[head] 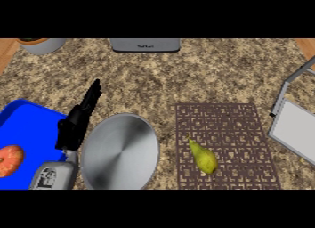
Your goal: Pick the sweet potato from the placemat and place it in the tiered shelf
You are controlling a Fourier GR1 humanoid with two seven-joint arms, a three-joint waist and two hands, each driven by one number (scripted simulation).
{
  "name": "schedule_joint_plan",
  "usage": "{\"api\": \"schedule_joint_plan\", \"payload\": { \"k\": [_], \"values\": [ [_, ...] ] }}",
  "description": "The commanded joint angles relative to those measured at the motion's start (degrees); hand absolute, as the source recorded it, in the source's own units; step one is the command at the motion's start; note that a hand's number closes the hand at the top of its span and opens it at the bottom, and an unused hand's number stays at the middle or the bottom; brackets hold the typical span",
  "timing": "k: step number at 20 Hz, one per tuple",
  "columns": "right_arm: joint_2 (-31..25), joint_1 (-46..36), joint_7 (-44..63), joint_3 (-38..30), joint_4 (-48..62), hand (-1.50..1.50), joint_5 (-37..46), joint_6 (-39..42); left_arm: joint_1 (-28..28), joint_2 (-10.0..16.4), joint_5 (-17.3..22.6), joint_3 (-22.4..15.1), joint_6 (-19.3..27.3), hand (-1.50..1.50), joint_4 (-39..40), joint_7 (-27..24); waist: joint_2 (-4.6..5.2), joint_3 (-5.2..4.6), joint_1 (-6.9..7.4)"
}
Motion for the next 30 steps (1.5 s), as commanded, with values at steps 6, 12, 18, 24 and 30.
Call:
{"api": "schedule_joint_plan", "payload": {
  "k": [6, 12, 18, 24, 30],
  "values": [
    [0.6, -1.7, -1.0, -5.4, 5.8, 1.50, -8.2, -20.4, -1.9, 0.5, 0.3, 0.7, -0.5, 0.00, 0.7, 0.7, 0.13, 0.11, 0.29],
    [-2.8, 2.8, -6.9, -8.9, 9.8, 1.50, -17.4, -27.4, -0.8, -0.2, 0.4, 1.0, -0.3, 0.00, 3.0, -2.1, -0.02, 0.00, -0.09],
    [-8.8, 5.3, -10.0, -12.8, 12.2, 1.50, -25.0, -27.7, 0.9, 1.7, 1.4, 2.4, -2.1, 0.00, 2.7, -3.6, -0.05, -0.02, -0.17],
    [-7.1, 12.1, 0.0, -14.0, 13.0, -1.50, -10.6, -27.9, -0.3, 0.1, -0.3, 1.2, 0.2, 0.00, 1.4, -1.0, -0.01, -0.03, -0.42],
    [-7.3, 10.7, 3.9, -13.7, 8.7, -1.50, -14.0, -27.0, -1.0, -2.0, -2.0, -0.8, 1.6, 0.00, 2.4, -0.3, -0.06, -0.02, -0.26]
  ]
}}
